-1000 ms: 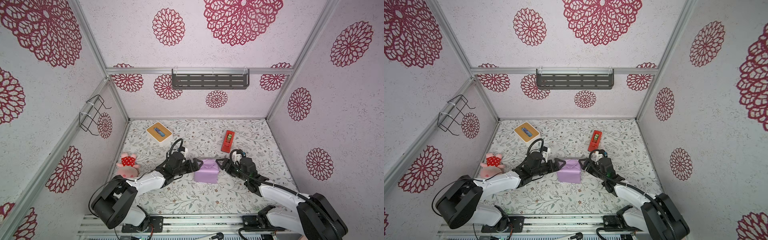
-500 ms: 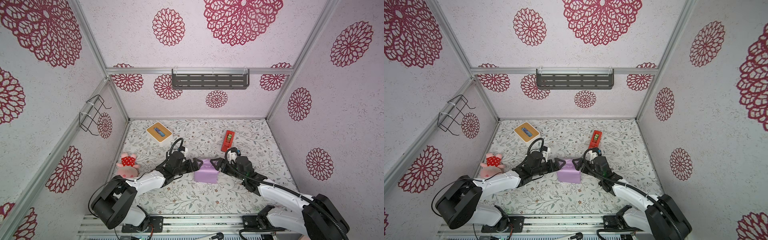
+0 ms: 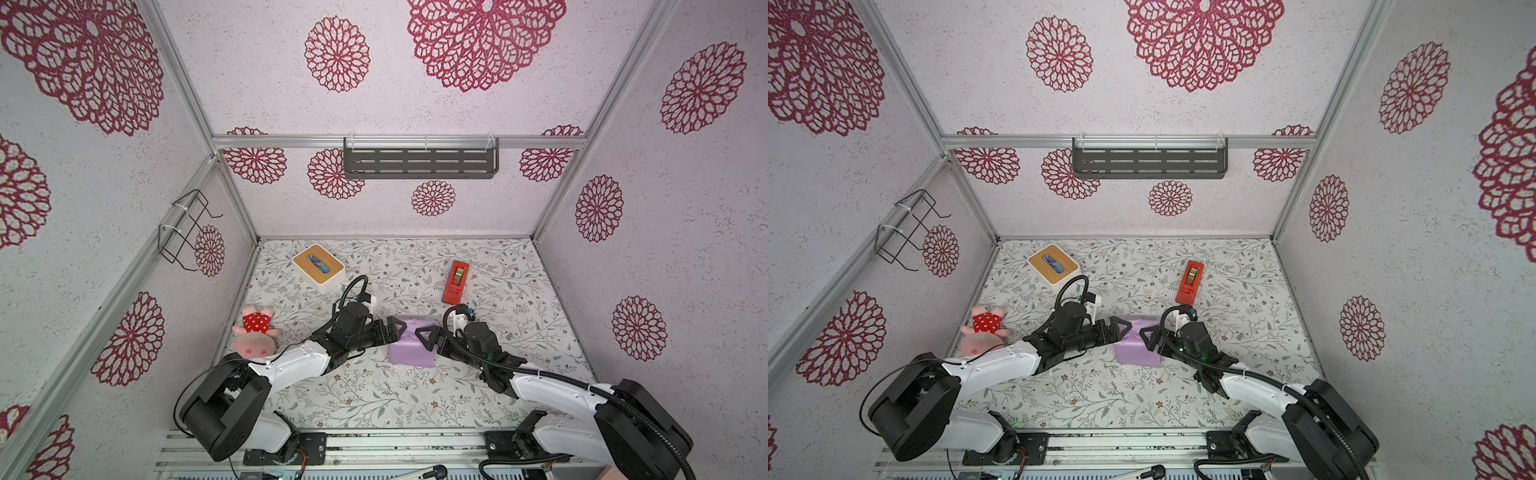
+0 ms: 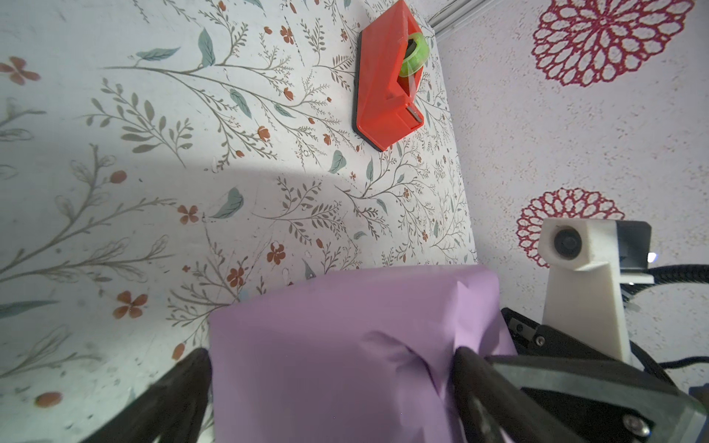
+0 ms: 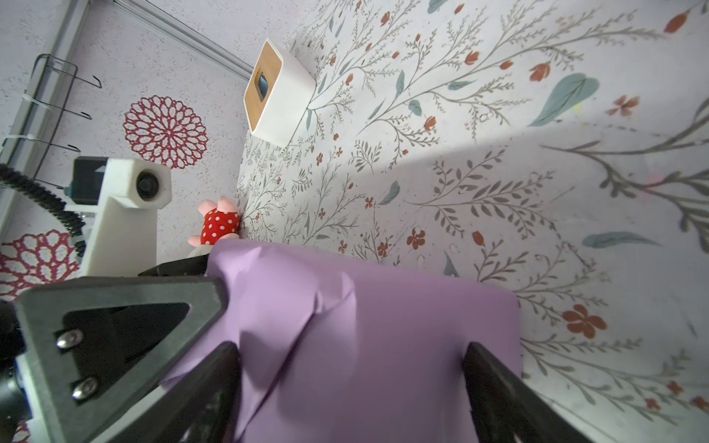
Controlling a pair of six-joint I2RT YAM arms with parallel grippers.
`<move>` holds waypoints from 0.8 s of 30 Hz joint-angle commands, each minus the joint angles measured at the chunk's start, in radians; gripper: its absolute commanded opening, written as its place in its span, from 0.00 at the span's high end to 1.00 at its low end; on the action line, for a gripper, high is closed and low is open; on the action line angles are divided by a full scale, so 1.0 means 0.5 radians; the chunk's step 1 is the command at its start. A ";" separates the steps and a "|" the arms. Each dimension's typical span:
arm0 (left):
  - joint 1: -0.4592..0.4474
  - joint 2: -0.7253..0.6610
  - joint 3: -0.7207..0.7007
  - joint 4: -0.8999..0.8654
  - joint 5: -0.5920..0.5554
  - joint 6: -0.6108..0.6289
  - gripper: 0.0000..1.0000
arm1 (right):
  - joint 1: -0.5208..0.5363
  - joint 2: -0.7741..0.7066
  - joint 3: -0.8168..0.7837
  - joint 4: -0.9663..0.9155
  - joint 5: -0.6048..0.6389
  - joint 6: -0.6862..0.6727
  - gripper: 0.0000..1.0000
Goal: Wrap a gift box in wrapping paper
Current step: Fold the wrapping paper for the gift box.
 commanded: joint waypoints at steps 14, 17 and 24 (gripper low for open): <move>-0.010 0.110 0.048 -0.144 0.309 -0.005 0.00 | 0.036 0.083 -0.111 -0.034 0.039 -0.029 0.09; -0.008 0.159 0.054 -0.206 0.295 0.040 0.01 | 0.035 0.069 -0.067 -0.064 0.020 -0.037 0.09; -0.007 0.126 0.033 -0.311 0.236 0.121 0.01 | -0.017 -0.116 0.024 -0.153 -0.028 -0.009 0.06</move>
